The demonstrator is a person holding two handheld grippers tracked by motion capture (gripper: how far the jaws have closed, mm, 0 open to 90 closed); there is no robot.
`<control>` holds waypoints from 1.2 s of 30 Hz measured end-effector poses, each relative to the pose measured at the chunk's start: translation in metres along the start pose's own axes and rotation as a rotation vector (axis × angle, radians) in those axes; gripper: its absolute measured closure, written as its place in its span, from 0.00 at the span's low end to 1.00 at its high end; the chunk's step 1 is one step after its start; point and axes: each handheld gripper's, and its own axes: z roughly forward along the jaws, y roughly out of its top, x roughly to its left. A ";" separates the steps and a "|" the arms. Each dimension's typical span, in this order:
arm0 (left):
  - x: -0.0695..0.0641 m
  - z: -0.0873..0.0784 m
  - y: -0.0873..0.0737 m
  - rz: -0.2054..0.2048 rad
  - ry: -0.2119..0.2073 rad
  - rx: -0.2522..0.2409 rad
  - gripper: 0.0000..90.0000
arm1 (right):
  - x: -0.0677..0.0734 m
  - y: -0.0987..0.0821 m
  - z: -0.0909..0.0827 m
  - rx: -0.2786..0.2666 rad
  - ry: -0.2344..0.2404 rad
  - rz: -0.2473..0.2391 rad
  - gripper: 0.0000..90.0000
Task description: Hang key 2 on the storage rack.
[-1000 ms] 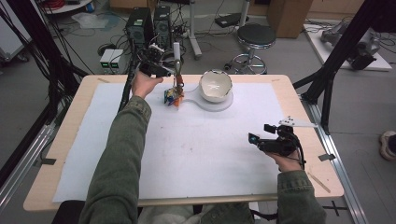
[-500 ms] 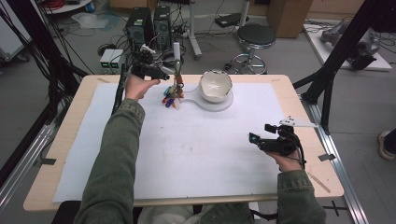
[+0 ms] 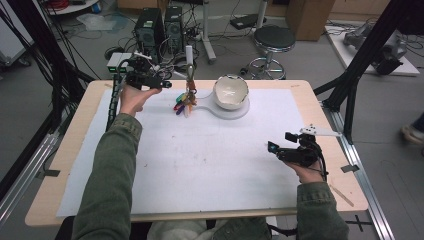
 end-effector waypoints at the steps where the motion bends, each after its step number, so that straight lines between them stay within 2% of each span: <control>1: 0.001 -0.004 -0.002 0.003 0.002 -0.004 0.02 | 0.000 0.000 0.000 0.000 -0.001 -0.002 0.10; 3: 0.003 -0.011 -0.006 -0.004 0.003 -0.024 0.02 | 0.000 0.000 0.000 0.001 -0.005 -0.003 0.08; 4: 0.004 -0.014 -0.008 -0.003 0.005 -0.030 0.02 | 0.000 0.000 0.001 0.004 -0.005 -0.004 0.01; 12: 0.012 -0.043 -0.028 -0.009 -0.002 -0.105 0.02 | 0.001 -0.001 0.002 0.017 -0.021 -0.015 0.01; 17: 0.014 -0.060 -0.047 -0.017 -0.011 -0.157 0.02 | 0.000 -0.002 0.000 0.014 -0.042 -0.023 0.01; 19: 0.014 -0.065 -0.055 -0.003 -0.009 -0.171 0.02 | 0.000 -0.003 -0.002 0.011 -0.050 -0.016 0.01; 23: 0.011 -0.071 -0.068 0.027 -0.009 -0.188 0.02 | -0.001 -0.003 -0.003 0.007 -0.066 -0.012 0.01; 29: 0.008 -0.074 -0.089 0.040 -0.021 -0.246 0.02 | -0.001 -0.004 -0.004 -0.001 -0.083 -0.017 0.01; 31: 0.007 -0.075 -0.094 0.058 -0.010 -0.250 0.02 | -0.001 -0.004 -0.005 -0.001 -0.085 -0.013 0.01; 36: 0.008 -0.082 -0.103 0.048 -0.010 -0.291 0.02 | -0.002 -0.005 -0.005 -0.003 -0.094 -0.016 0.01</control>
